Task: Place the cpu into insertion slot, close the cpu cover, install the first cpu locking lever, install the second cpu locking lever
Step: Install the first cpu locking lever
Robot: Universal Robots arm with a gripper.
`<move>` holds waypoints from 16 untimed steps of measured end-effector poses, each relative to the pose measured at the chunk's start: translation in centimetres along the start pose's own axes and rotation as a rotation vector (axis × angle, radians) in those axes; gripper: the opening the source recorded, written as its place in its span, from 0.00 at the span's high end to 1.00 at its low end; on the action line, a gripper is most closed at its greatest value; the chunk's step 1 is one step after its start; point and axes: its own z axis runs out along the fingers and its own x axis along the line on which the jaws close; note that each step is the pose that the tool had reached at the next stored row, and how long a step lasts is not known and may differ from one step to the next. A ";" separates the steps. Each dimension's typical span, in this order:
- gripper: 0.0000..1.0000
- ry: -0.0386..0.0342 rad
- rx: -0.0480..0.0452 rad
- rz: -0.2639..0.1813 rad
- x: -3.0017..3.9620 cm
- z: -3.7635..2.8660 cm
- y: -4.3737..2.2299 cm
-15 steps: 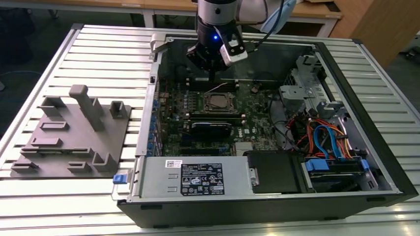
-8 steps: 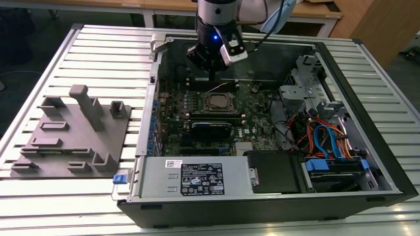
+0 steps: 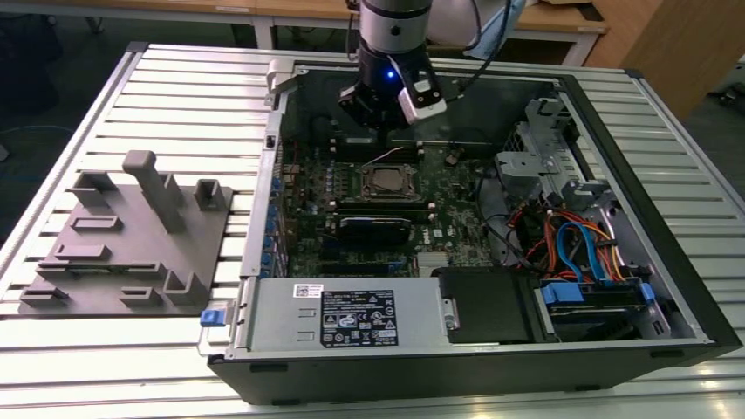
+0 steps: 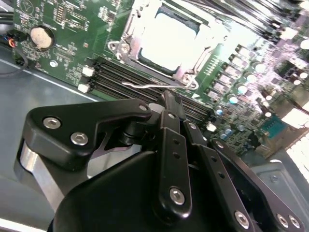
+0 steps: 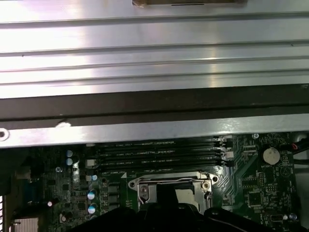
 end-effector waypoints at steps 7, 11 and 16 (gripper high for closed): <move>0.90 0.0019 -0.0009 -0.020 -0.25 0.95 0.02; 0.90 0.0023 -0.0010 -0.023 -0.32 1.19 0.05; 0.90 0.0023 -0.0011 -0.024 -0.40 1.62 0.23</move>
